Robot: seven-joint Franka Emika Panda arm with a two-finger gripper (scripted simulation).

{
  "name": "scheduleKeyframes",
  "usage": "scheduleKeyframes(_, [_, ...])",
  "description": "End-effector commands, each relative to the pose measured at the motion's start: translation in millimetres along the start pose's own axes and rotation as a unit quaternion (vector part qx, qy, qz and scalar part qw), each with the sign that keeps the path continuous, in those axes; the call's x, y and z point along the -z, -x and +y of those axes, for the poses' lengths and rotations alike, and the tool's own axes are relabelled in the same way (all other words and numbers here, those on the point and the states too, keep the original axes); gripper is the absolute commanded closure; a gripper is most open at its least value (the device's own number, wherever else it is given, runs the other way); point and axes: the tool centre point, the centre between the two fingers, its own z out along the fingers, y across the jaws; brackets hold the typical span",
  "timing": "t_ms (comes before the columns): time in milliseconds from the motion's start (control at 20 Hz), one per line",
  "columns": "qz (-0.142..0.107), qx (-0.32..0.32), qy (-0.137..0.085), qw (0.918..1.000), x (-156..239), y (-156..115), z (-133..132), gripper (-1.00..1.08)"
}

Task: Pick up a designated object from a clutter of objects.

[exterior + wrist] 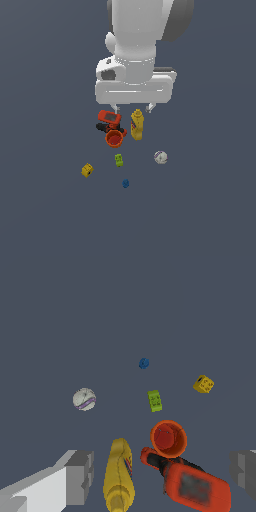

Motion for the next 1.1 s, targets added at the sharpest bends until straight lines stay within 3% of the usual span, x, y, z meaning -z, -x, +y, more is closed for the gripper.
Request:
scheduleKeyframes(0, [0.000, 0.000, 0.000, 1.0000, 0.0, 0.0, 0.0, -0.92])
scheduleKeyframes(450, [0.005, 0.001, -0.014, 0.9999, -2.0, -5.7, -21.1, -0.92])
scheduleKeyframes(1050, [0.003, 0.015, -0.013, 0.9998, -12.0, -14.4, -18.2, -0.92])
